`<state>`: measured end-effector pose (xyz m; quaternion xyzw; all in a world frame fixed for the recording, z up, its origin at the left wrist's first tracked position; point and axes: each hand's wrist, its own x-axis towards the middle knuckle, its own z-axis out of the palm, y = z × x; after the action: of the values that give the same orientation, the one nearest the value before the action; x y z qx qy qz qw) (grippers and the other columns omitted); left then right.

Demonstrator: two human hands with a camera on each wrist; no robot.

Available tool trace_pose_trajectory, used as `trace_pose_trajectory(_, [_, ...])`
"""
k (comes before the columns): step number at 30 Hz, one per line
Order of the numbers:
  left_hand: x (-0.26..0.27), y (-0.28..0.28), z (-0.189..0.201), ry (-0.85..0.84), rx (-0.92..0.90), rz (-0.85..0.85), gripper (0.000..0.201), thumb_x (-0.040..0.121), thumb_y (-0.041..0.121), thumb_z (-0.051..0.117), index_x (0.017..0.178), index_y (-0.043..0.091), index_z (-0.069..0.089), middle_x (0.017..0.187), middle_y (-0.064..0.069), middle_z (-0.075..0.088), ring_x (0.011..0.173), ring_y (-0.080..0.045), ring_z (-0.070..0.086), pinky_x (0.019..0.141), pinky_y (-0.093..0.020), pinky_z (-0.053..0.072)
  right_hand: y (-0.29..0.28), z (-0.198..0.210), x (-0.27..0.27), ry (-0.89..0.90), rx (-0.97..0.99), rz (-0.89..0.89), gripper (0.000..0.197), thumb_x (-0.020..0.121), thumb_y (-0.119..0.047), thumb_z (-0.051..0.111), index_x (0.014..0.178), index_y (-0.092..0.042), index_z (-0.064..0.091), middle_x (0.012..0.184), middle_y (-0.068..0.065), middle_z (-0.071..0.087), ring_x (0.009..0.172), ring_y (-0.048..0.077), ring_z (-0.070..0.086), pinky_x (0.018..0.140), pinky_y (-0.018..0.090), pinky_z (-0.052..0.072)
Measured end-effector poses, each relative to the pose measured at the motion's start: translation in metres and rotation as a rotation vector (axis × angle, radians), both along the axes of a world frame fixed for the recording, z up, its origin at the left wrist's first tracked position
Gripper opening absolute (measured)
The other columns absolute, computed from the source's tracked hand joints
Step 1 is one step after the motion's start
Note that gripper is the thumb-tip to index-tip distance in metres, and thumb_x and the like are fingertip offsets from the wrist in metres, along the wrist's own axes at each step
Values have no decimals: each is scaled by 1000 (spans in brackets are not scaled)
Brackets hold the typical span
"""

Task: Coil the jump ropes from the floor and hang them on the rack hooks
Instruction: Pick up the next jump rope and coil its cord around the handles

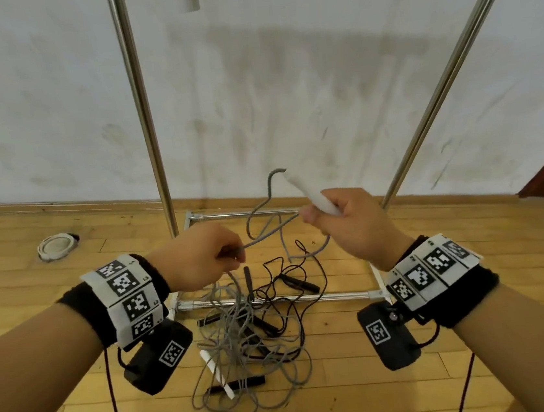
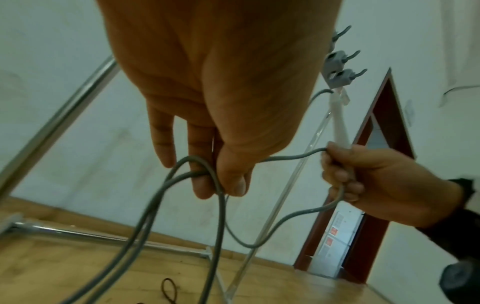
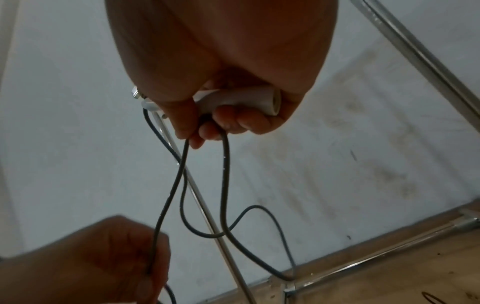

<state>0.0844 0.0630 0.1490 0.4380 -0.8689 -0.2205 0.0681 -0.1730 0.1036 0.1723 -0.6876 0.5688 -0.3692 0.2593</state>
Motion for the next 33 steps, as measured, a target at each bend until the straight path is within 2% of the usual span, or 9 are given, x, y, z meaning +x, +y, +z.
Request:
trace_pose_trajectory(2, [8, -6, -5, -48, -1, 26, 11, 94, 20, 62, 92, 29, 67, 87, 17, 62, 78, 4, 56, 63, -7, 37, -3, 6, -11, 9, -45, -27, 36, 92, -32, 67, 72, -3, 62, 58, 5, 50, 51, 14, 41, 51, 30, 37])
trace_pose_trajectory(5, [18, -13, -8, -61, -6, 80, 14, 96, 23, 59, 89, 35, 64, 88, 19, 62, 80, 6, 54, 64, -7, 33, -5, 13, -25, 40, -100, -72, 37, 91, -35, 66, 68, -7, 63, 55, 2, 51, 49, 12, 41, 50, 29, 37])
trace_pose_trajectory(10, [25, -15, -10, -73, 51, 82, 24, 102, 37, 44, 85, 35, 61, 83, 12, 64, 78, 0, 57, 63, -15, 38, -10, 13, -45, 59, -125, -110, 36, 89, -35, 68, 69, -6, 65, 61, 13, 59, 53, 19, 48, 55, 35, 40])
trace_pose_trajectory(13, [23, -14, -8, 11, -47, 122, 27, 101, 39, 45, 79, 36, 60, 71, 7, 60, 65, -1, 54, 56, -14, 37, -11, 3, -54, 200, -29, -79, 24, 86, -38, 70, 68, -21, 70, 54, -3, 56, 48, 10, 45, 51, 27, 35])
trace_pose_trajectory(15, [19, -13, -5, 83, -74, 116, 24, 100, 38, 50, 79, 37, 62, 64, 2, 60, 56, -5, 52, 54, -12, 40, -10, -3, -56, 314, 41, -80, 14, 86, -40, 70, 74, -32, 72, 60, -7, 62, 53, 11, 55, 50, 29, 40])
trace_pose_trajectory(19, [8, -4, 1, 104, -80, 60, 19, 97, 40, 56, 90, 30, 70, 66, 7, 61, 68, 0, 55, 58, -9, 41, -7, -9, -49, 497, 27, -94, 14, 84, -49, 69, 73, -43, 61, 71, -5, 62, 65, 16, 59, 58, 33, 46])
trace_pose_trajectory(24, [-20, 13, 11, 160, -96, -12, 20, 95, 42, 57, 88, 28, 70, 55, 18, 56, 57, 4, 52, 57, -10, 40, 2, -16, -20, 136, 81, 48, 17, 86, -38, 72, 101, -32, 72, 74, -13, 67, 56, 1, 57, 52, 13, 39])
trace_pose_trajectory(29, [-38, 23, 22, 300, -123, 54, 21, 94, 40, 59, 82, 24, 67, 54, 12, 57, 52, -2, 59, 53, -22, 47, 10, -16, 7, -52, 137, 147, 17, 95, -29, 63, 91, -16, 73, 54, -17, 57, 45, 1, 45, 47, 15, 35])
trace_pose_trajectory(33, [-35, 23, 22, 377, -103, 91, 18, 94, 38, 60, 81, 27, 65, 60, 5, 62, 50, -3, 62, 50, -23, 50, 11, -11, 12, -191, 254, 194, 13, 96, -24, 62, 91, -16, 72, 76, 0, 74, 46, 7, 45, 44, 18, 37])
